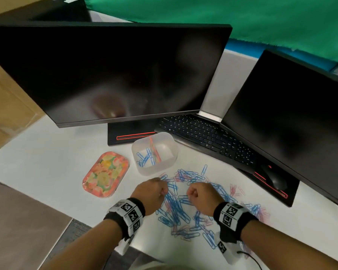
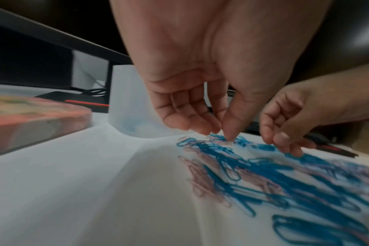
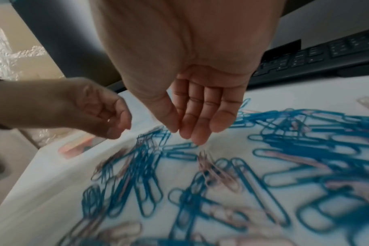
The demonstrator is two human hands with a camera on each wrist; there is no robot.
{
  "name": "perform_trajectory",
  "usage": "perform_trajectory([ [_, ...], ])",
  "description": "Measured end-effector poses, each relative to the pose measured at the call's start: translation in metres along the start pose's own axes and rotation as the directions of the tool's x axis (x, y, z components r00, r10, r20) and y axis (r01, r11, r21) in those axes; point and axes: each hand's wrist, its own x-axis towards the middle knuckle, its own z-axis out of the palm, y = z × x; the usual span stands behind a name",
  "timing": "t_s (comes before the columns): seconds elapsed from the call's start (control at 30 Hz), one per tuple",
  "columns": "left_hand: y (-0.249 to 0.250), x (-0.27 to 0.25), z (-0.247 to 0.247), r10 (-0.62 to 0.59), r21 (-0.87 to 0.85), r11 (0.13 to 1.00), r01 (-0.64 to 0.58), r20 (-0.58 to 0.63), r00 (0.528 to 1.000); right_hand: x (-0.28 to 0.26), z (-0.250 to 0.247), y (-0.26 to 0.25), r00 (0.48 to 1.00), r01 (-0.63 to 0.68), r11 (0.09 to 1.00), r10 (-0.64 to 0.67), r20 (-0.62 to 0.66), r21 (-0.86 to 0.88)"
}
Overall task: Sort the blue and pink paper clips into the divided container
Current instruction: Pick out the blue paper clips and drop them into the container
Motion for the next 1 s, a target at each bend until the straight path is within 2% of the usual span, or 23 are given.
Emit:
perform_trajectory([
  [0.13,0.000,0.012,0.010,0.102,0.167,0.980,-0.104,0.019,0.995,-0.008,0.011,0.005,0.996,0.080,0.988,-0.083,-0.021,-0.136],
  [0.27,-0.001,0.020,0.018,0.150,0.301,0.941,-0.153,0.033,0.988,-0.012,0.017,0.001,0.986,0.163,0.957,-0.169,-0.005,-0.238],
  [0.5,-0.009,0.023,0.022,0.195,0.350,0.920,-0.178,-0.014,0.981,-0.010,0.022,0.000,0.986,0.164,0.932,-0.158,0.045,-0.323],
  [0.63,-0.007,0.020,0.015,0.174,0.172,0.972,-0.160,-0.073,0.982,-0.006,0.021,0.001,0.993,0.112,0.964,-0.104,0.048,-0.242],
  [0.77,-0.008,0.019,0.009,0.047,-0.110,0.992,-0.054,-0.072,0.996,-0.006,0.020,0.003,0.992,0.116,0.975,-0.104,0.074,-0.189],
  [0.9,-0.010,0.026,0.009,-0.071,-0.361,0.933,0.013,-0.150,0.986,-0.004,0.016,0.007,0.995,0.093,0.996,-0.093,0.035,-0.003],
  [1.0,-0.007,0.031,0.006,-0.120,-0.495,0.868,0.040,-0.133,0.984,0.001,0.011,0.011,0.999,0.035,0.982,-0.037,0.004,0.183],
])
